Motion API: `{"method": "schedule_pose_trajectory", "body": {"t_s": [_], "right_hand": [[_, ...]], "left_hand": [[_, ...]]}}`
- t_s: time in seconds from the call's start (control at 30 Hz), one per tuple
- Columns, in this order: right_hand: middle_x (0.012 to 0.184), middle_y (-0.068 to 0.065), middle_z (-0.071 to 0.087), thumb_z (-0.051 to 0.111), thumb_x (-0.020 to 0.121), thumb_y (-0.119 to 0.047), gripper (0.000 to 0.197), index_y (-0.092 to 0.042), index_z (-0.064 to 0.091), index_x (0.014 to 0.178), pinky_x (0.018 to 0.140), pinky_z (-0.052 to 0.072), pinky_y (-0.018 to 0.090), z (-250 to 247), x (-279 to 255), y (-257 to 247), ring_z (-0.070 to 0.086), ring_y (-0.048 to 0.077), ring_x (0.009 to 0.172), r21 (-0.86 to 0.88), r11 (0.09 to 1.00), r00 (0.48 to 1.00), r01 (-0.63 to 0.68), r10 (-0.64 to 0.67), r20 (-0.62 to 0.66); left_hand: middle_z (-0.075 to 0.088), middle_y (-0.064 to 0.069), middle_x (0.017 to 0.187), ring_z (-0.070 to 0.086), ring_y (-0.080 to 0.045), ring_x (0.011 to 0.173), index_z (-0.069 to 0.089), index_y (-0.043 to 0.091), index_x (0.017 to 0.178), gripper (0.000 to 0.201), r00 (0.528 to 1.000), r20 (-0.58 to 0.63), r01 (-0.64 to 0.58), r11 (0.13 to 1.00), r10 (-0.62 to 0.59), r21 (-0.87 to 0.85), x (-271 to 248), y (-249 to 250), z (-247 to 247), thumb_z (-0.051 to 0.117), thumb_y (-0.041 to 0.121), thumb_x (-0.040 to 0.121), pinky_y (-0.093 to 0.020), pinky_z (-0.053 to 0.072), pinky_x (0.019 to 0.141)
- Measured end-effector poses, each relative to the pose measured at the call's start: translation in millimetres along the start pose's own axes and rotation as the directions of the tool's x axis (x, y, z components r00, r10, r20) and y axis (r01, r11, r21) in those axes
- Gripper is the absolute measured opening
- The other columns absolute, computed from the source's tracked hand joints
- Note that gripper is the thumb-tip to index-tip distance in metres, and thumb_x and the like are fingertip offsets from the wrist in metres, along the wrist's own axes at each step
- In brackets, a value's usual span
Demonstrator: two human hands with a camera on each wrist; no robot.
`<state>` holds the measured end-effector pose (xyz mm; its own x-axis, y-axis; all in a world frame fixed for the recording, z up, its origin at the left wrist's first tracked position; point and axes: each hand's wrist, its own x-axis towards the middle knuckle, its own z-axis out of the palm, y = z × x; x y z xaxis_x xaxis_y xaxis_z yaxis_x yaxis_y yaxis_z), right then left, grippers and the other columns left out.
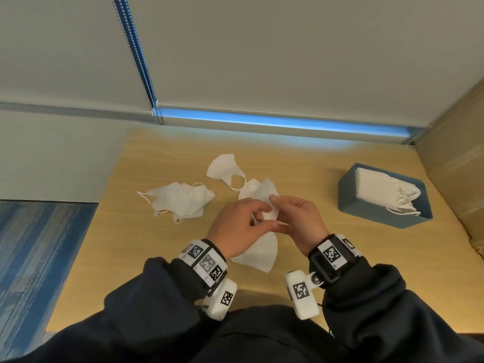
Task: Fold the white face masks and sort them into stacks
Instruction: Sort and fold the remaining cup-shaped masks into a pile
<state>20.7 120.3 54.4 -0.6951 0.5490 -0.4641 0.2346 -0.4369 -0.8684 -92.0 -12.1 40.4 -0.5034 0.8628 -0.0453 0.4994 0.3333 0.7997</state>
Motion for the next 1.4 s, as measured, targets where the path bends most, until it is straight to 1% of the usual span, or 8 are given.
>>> {"method": "schedule_pose_trajectory", "body": {"t_s": [0.17,0.23,0.37,0.5,0.67,0.9,1.2,1.4], "right_hand": [[0.092,0.021,0.075,0.068,0.092,-0.004,0.016,0.006,0.071,0.105,0.066,0.061,0.039,-11,-5,3,0.072,0.030,0.081,-0.141,0.990,0.999,0.029,-0.025,0.032],[0.093,0.020,0.075,0.068,0.091,0.000,0.016,0.005,0.071,0.106,0.067,0.062,0.039,-13,-9,0,0.073,0.026,0.081,-0.153,0.987,0.995,0.041,-0.026,0.100],[0.104,0.026,0.074,0.067,0.090,0.003,0.022,0.002,0.071,0.112,0.074,0.063,0.042,-15,-15,-4,0.073,0.027,0.088,-0.159,0.985,0.981,0.064,-0.033,0.190],[0.104,0.030,0.073,0.067,0.090,0.005,0.031,-0.003,0.066,0.120,0.075,0.061,0.044,-14,-17,-3,0.073,0.032,0.089,-0.158,0.986,0.981,0.062,-0.031,0.189],[0.095,0.022,0.076,0.074,0.089,-0.006,0.015,0.003,0.071,0.100,0.068,0.062,0.040,-14,-18,0,0.072,0.027,0.080,-0.176,0.983,0.997,0.047,-0.036,0.063],[0.081,0.017,0.069,0.077,0.085,-0.003,0.018,0.009,0.073,0.097,0.063,0.060,0.035,-15,-15,5,0.065,0.019,0.071,-0.174,0.984,0.999,0.046,-0.043,0.026],[0.073,0.009,0.070,0.078,0.085,-0.005,0.014,0.005,0.075,0.094,0.059,0.058,0.033,-16,-14,7,0.062,0.015,0.063,-0.176,0.984,0.999,0.040,-0.037,0.018],[0.082,0.013,0.070,0.079,0.084,-0.008,0.016,0.003,0.074,0.094,0.058,0.057,0.033,-24,-9,14,0.062,0.017,0.066,-0.155,0.988,1.000,-0.003,-0.001,-0.024]], "left_hand": [[0.071,0.012,0.084,0.063,-0.006,0.075,0.077,0.030,0.092,0.014,0.993,-0.117,-0.026,0.977,0.001,-0.211,0,-5,-14,0.082,0.038,0.081,-0.024,0.051,0.070],[0.069,0.014,0.095,0.061,-0.006,0.083,0.071,0.031,0.102,0.031,0.979,-0.202,-0.028,0.980,-0.012,-0.195,7,-13,-23,0.087,0.035,0.076,-0.021,0.048,0.072],[0.066,0.018,0.127,0.059,0.000,0.117,0.063,0.030,0.130,0.057,0.999,-0.001,0.033,0.961,-0.034,-0.276,14,-17,-31,0.087,0.028,0.078,-0.028,0.047,0.101],[0.078,-0.002,0.095,0.073,-0.021,0.094,0.078,0.018,0.100,0.022,0.998,0.033,0.067,0.912,-0.059,-0.404,13,-22,-29,0.085,0.015,0.080,-0.048,0.056,0.095],[0.077,-0.010,0.086,0.073,-0.025,0.083,0.079,0.017,0.089,0.018,0.991,-0.006,0.121,0.896,-0.137,-0.428,11,-23,-27,0.090,0.018,0.075,-0.050,0.058,0.088],[0.079,-0.004,0.084,0.073,-0.017,0.080,0.081,0.017,0.088,0.017,0.980,-0.006,0.173,0.877,-0.197,-0.448,7,-22,-30,0.090,0.019,0.074,-0.049,0.058,0.089],[0.079,-0.006,0.086,0.075,-0.029,0.089,0.081,0.017,0.090,0.018,0.974,0.003,0.199,0.857,-0.225,-0.476,7,-26,-29,0.090,0.018,0.074,-0.053,0.057,0.093],[0.079,-0.002,0.086,0.076,-0.020,0.087,0.079,0.022,0.092,0.020,0.975,0.091,0.221,0.888,-0.201,-0.403,10,-31,-27,0.090,0.026,0.075,-0.040,0.058,0.086]]}}
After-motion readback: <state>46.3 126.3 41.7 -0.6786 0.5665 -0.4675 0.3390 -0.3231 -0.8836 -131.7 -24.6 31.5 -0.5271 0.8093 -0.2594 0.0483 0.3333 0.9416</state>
